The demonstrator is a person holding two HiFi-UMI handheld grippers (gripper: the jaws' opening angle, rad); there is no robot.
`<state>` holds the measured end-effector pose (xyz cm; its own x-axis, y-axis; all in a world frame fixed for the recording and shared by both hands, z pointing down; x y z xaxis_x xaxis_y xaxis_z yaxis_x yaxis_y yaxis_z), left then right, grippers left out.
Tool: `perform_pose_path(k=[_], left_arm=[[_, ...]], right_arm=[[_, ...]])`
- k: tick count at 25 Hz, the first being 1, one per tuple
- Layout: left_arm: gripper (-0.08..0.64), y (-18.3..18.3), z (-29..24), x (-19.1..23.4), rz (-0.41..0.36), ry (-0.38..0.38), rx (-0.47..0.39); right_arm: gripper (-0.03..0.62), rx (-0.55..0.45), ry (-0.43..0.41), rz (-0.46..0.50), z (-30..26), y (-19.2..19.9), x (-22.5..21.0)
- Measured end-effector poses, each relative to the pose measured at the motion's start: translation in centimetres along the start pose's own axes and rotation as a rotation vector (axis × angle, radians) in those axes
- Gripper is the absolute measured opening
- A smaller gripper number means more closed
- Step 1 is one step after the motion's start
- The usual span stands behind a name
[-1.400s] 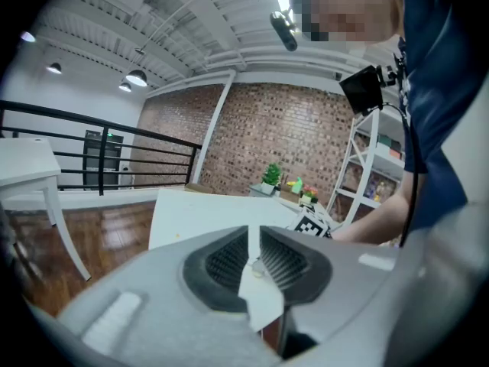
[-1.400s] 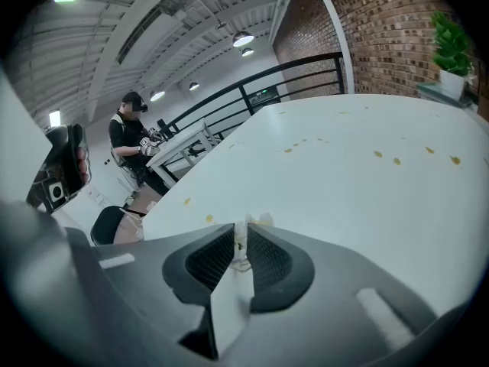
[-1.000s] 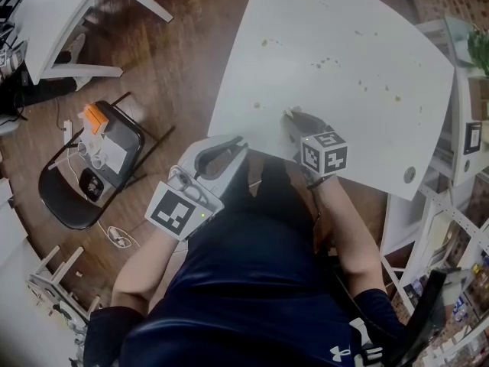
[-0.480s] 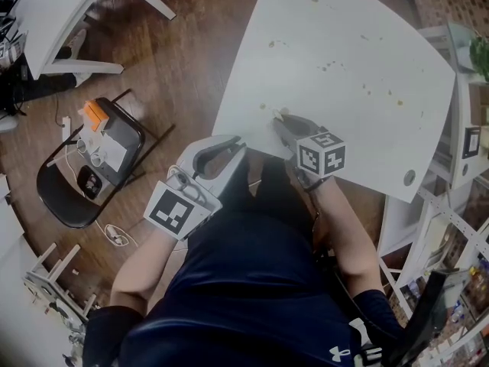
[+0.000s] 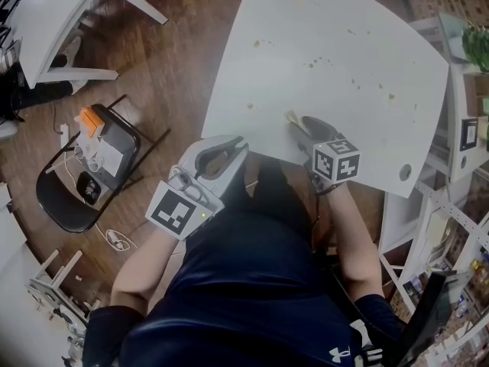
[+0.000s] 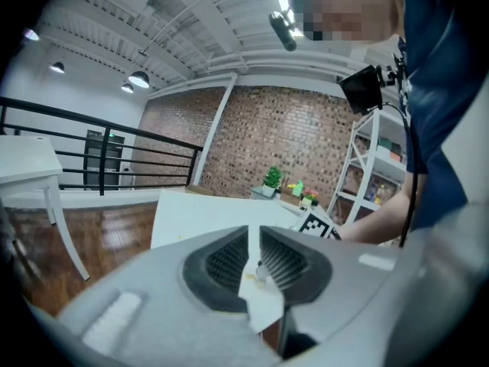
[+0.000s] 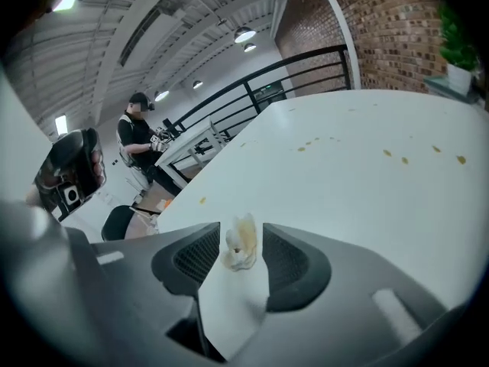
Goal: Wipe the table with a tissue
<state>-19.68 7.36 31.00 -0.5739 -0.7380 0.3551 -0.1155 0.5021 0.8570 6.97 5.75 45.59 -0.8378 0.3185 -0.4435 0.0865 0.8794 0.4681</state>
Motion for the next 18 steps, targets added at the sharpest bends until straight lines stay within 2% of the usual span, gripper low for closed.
perform_pose_path(k=[2,5,8,10,14,18], left_arm=[[0.044,0.0,-0.3,-0.3,0.002,0.001,0.002],[0.044,0.0,-0.6,-0.6,0.003,-0.002,0.005],[0.044,0.1,-0.5,-0.6,0.011,-0.009,0.004],[0.044,0.3,-0.3,-0.5,0.026,-0.016,0.002],[0.044,0.3,0.1,-0.2,0.056,-0.037,-0.012],[0.044,0.3,0.3,0.0,0.065,-0.046,-0.019]], right_arm=[[0.196,-0.002,0.006,0.050,0.4,0.0,0.2],[0.193,0.012,-0.003,0.160,0.8,0.3,1.1],[0.186,0.063,0.028,0.308,0.6,0.5,1.1],[0.186,0.104,0.025,0.364,0.4,0.5,0.7],[0.186,0.169,-0.040,0.401,0.0,0.3,-0.3],[0.123,0.142,-0.052,0.379,-0.3,-0.2,-0.8]])
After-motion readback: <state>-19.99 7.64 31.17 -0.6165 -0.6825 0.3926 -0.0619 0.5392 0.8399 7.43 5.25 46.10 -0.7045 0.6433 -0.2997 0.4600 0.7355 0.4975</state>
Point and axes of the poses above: the fingertips, and each gripper's own axes: z backward along the fingers, x to its left, y out of its underside, the point moved 10 cm from there along z, backward along the fingers, and after that the axes turned 4 degrees about x, right-handed, at the moved point
